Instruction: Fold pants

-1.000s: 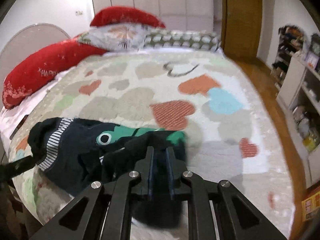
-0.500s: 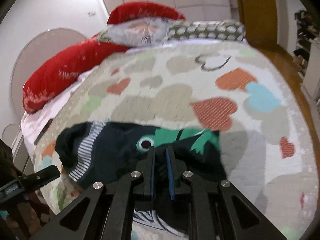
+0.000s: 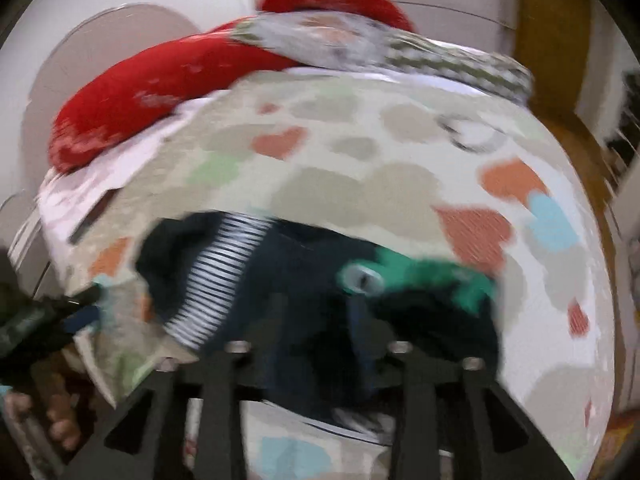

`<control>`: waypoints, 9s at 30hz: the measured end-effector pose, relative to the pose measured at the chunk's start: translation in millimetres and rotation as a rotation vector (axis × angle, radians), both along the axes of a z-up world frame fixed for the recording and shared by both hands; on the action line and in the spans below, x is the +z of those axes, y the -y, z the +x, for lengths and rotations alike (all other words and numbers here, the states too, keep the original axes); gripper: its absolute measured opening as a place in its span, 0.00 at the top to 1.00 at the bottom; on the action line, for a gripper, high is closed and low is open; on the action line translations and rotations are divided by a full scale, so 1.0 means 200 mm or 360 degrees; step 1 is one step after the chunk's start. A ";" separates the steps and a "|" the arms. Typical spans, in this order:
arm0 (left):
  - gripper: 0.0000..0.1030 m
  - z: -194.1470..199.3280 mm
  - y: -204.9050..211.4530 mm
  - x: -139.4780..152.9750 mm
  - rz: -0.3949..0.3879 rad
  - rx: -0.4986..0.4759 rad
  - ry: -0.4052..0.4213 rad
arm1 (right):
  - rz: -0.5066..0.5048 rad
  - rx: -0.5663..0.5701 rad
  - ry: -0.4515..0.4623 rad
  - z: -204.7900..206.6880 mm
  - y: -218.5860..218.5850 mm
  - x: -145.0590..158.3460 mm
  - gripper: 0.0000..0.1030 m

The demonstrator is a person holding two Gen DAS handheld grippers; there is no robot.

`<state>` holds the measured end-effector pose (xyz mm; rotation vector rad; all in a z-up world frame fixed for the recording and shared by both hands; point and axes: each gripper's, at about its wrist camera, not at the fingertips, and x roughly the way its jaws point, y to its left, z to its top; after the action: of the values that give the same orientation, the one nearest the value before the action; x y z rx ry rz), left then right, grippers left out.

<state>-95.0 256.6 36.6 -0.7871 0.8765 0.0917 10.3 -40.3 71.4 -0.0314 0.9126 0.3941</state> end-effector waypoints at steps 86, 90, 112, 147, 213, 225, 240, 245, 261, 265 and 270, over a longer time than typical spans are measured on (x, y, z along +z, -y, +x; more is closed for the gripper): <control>0.23 0.47 1.04 0.12 0.0092 -0.0813 -0.0059 | 0.1004 -0.0520 -0.0105 0.04 1.03 -0.31 0.34; 0.23 0.59 1.06 0.04 0.0114 -0.0857 -0.0159 | 0.0969 -0.0553 -0.0127 0.02 1.06 -0.36 0.31; 0.68 0.93 1.26 0.15 0.0042 -0.1060 -0.0002 | 0.1096 -0.0300 -0.0203 0.25 0.87 -0.34 0.68; 0.17 0.28 1.12 0.15 0.0608 -0.0606 -0.0097 | 0.0675 -0.0663 0.0011 -0.11 0.97 -0.38 0.48; 0.09 -0.23 0.96 0.48 0.0893 -0.0299 0.0231 | 0.0030 -0.0542 0.0278 -0.71 0.46 -0.27 0.34; 0.09 -0.22 1.12 0.47 0.1026 -0.0348 0.0199 | 0.0196 -0.0568 0.0248 -0.64 0.61 -0.36 0.32; 0.09 -0.28 1.02 0.47 0.0841 -0.0351 0.0278 | 0.0012 -0.0569 0.0308 -0.71 0.50 -0.32 0.32; 0.09 -0.31 1.05 0.50 0.0818 -0.0364 0.0315 | -0.0028 -0.0573 0.0389 -0.78 0.50 -0.26 0.32; 0.09 -0.26 1.08 0.40 0.0767 -0.0443 0.0215 | -0.0038 -0.0618 0.0350 -0.76 0.55 -0.29 0.30; 0.09 -0.25 1.08 0.36 0.0749 -0.0491 0.0176 | -0.0062 -0.0646 0.0323 -0.75 0.56 -0.31 0.30; 0.09 -0.24 1.05 0.34 0.0729 -0.0467 0.0133 | -0.0088 -0.0627 0.0310 -0.75 0.53 -0.32 0.30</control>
<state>-143.1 46.1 104.0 -0.2298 0.8411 -0.0014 -139.3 -146.3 7.3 0.0584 0.7159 -0.0013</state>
